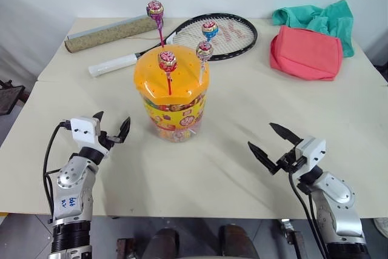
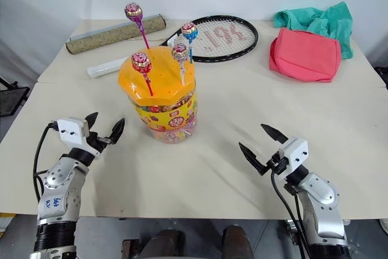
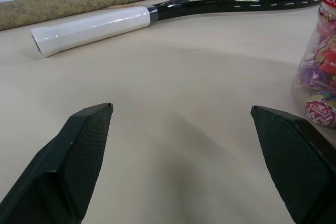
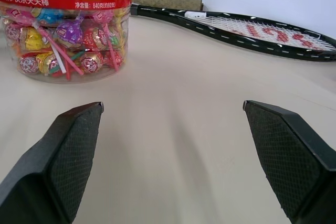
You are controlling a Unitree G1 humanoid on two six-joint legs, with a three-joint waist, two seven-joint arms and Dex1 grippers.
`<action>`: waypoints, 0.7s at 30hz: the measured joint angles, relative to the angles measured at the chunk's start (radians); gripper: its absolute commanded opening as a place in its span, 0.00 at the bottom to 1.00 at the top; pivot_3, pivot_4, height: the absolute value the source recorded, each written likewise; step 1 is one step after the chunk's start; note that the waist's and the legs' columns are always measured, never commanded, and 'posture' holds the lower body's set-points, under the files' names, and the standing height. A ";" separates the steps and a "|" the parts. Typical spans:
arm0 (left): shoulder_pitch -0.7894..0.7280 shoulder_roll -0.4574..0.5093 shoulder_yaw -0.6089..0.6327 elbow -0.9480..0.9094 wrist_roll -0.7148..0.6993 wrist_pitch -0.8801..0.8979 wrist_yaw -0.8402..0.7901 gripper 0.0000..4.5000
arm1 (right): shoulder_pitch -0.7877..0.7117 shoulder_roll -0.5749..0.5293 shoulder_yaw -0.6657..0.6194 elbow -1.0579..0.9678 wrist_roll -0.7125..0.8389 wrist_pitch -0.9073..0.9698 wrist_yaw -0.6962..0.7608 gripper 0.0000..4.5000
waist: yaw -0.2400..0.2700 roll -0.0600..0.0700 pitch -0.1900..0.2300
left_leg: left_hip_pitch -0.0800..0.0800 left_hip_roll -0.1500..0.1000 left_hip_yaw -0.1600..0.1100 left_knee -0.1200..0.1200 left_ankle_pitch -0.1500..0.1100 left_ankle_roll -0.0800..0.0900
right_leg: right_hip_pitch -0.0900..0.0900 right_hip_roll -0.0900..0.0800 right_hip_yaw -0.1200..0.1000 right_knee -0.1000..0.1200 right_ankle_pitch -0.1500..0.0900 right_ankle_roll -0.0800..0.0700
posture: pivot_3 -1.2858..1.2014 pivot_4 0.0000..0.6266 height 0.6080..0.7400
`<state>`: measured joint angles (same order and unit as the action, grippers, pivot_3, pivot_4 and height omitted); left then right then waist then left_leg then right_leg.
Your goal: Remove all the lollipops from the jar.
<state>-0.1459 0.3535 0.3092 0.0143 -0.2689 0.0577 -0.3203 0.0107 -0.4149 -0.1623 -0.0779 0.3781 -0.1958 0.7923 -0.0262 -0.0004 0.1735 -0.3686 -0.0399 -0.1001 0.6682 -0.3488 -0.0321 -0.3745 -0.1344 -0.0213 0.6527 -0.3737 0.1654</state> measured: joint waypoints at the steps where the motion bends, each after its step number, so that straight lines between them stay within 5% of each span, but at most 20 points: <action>1: 0.003 0.000 -0.003 -0.001 0.000 0.000 -0.003 1.00 | 0.000 0.000 0.000 0.000 0.001 0.000 0.004 0.99 | 0.000 0.000 0.000 | 0.000 0.000 0.000 0.000 0.000 0.000 | 0.000 0.000 0.000 0.000 0.000 0.000 | 0.52 0.24 1.00; 5: 0.050 0.014 0.000 -0.044 -0.091 -0.003 -0.116 1.00 | -0.017 -0.007 0.011 -0.002 0.042 0.029 0.048 0.99 | -0.001 0.000 0.000 | 0.000 0.001 0.000 0.000 0.000 0.000 | 0.000 0.000 0.000 0.000 0.000 0.000 | 0.52 0.24 1.00; 8: 0.096 0.120 0.029 -0.163 -0.281 0.080 -0.297 1.00 | -0.058 -0.038 0.009 -0.060 0.108 0.107 0.054 0.99 | -0.004 0.001 0.000 | -0.001 0.003 0.000 -0.001 0.000 0.000 | -0.001 0.001 0.001 -0.001 0.000 -0.001 | 0.52 0.24 1.00; 15: 0.067 0.563 0.400 -0.295 -0.858 0.480 -0.513 1.00 | -0.280 -0.290 -0.113 -0.304 0.371 0.383 0.046 0.99 | 0.001 0.002 0.001 | 0.000 0.005 -0.003 -0.002 0.000 0.000 | 0.002 -0.001 0.001 -0.006 -0.001 -0.001 | 0.52 0.24 1.00; 21: 0.023 0.609 0.388 -0.266 -0.818 0.504 -0.565 1.00 | -0.327 -0.310 -0.085 -0.306 0.410 0.465 0.080 0.99 | -0.001 0.002 0.001 | 0.000 0.001 -0.003 -0.002 0.000 0.000 | 0.005 0.001 -0.001 -0.008 0.000 -0.001 | 0.52 0.24 1.00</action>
<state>-0.1226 0.9627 0.6973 -0.2516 -1.0870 0.5617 -0.8848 -0.3158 -0.7253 -0.2472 -0.3837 0.7880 0.2697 0.8720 -0.0275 0.0013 0.1745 -0.3686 -0.0388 -0.1032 0.6661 -0.3490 -0.0317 -0.3698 -0.1335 -0.0222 0.6447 -0.3742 0.1645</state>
